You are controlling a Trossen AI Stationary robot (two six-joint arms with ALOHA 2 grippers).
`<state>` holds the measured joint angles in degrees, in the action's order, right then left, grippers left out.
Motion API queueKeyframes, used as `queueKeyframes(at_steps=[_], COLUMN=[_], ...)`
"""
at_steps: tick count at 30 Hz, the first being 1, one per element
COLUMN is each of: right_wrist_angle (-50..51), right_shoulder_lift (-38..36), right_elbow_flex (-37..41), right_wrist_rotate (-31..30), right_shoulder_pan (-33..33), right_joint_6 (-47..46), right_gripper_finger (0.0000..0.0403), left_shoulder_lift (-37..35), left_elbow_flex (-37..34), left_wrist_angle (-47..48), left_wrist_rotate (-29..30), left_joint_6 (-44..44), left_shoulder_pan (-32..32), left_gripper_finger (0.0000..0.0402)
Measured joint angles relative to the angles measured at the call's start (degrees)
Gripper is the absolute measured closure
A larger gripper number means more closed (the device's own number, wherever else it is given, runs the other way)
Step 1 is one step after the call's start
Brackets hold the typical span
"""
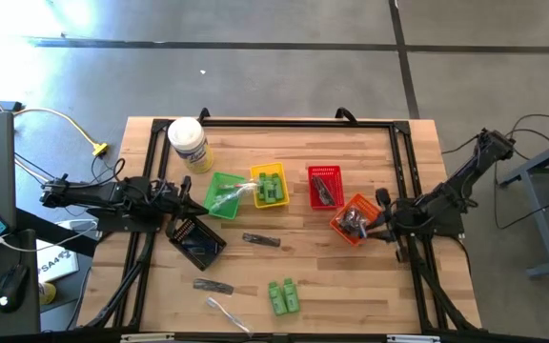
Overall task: Pick & Place Travel size toiletries
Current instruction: Put the blue razor into the black basket
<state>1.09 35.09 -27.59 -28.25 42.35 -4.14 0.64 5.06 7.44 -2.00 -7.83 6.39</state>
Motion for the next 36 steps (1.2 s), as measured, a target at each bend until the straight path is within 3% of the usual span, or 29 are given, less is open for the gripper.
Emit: queueKeyframes(at_steps=[9,13,18,23,28,36], right_wrist_angle=[-17.4,-22.5,-29.6,-37.1,-42.6,-53.3], right_shoulder_lift=[-7.7,-8.4,-6.5,-1.7,3.7,11.6], right_elbow_flex=[14.4,16.0,16.0,16.0,16.0,15.9], right_wrist_rotate=[1.6,3.3,9.5,14.9,15.6,19.9], right_shoulder_pan=[-4.5,-6.7,-10.4,-14.8,-18.9,-23.4], right_joint_6=[3.9,6.1,8.4,8.9,8.9,8.9], right_gripper_finger=[0.0381,0.0381,0.038,0.038,0.038,0.038], left_shoulder_lift=[2.3,8.1,18.5,32.5,47.0,65.8], left_elbow_flex=[0.0,0.0,2.9,10.5,21.3,39.9], left_wrist_angle=[-5.7,-14.2,-21.6,-21.4,-21.5,-21.5], left_wrist_rotate=[4.1,5.2,10.0,12.1,11.6,5.5], left_joint_6=[-2.3,-2.5,-2.5,-1.1,2.5,13.6], left_shoulder_pan=[0.0,0.0,0.0,0.0,0.0,0.0], left_gripper_finger=[0.0401,0.0388,0.0336,0.0265,0.0203,0.016])
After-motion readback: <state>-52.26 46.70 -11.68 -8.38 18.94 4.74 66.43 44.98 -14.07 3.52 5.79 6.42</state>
